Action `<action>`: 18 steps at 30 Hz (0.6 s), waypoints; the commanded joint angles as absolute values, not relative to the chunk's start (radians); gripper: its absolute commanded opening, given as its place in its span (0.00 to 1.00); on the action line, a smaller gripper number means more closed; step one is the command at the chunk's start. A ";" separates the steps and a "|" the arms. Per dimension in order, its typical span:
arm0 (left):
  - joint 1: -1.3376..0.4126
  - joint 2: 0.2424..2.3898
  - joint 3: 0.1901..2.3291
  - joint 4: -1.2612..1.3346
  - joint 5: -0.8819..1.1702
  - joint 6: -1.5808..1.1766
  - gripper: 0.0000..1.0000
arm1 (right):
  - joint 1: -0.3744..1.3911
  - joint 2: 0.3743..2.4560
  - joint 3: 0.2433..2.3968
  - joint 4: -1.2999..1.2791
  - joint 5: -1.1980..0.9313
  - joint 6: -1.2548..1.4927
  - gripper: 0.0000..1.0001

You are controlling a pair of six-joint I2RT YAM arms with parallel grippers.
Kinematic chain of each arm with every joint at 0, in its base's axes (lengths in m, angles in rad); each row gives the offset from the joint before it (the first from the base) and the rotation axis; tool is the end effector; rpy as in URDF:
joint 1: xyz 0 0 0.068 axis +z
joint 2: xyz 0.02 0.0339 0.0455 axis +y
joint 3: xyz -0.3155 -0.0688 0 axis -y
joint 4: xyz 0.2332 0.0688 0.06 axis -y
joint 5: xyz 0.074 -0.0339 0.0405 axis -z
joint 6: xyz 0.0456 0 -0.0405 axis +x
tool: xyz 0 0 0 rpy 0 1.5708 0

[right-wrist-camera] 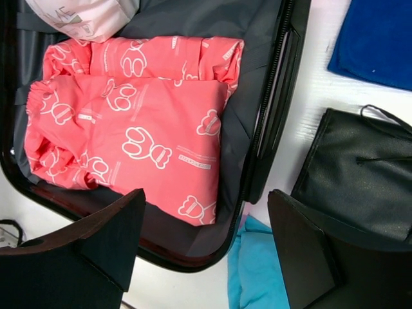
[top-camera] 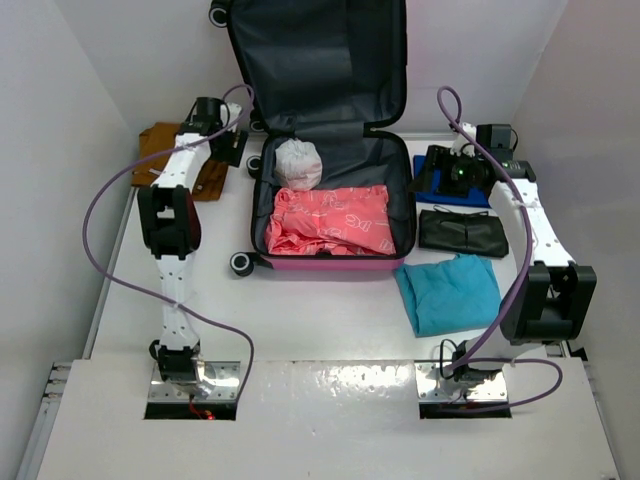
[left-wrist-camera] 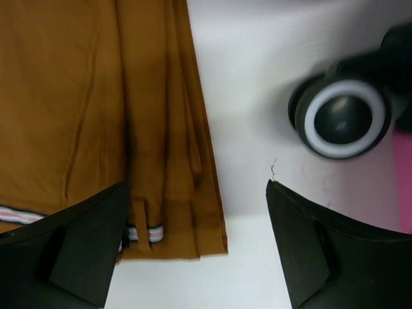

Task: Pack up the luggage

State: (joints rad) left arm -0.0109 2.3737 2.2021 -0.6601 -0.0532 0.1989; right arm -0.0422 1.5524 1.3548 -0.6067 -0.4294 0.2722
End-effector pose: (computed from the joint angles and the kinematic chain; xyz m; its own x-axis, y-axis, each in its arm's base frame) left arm 0.5675 -0.0038 0.2636 -0.7294 0.2053 -0.6526 0.1216 0.9776 0.1716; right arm 0.3352 0.0048 0.3588 -0.7605 0.2768 -0.5874 -0.0475 0.8785 0.4753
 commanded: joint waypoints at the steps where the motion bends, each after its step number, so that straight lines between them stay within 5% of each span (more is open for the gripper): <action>1: 0.021 2.408 2.296 -0.663 -0.015 0.218 0.92 | -0.034 1.557 1.374 -0.594 -0.407 0.249 0.77; 18: 0.075 2.588 2.290 -0.696 -0.063 0.195 0.94 | -0.025 1.658 1.460 -0.594 -0.403 0.253 0.77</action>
State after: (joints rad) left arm 0.0635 2.5462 2.2826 -0.6521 -0.0498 0.2237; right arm -0.0376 1.6527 1.4006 -0.6086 -0.4007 0.2577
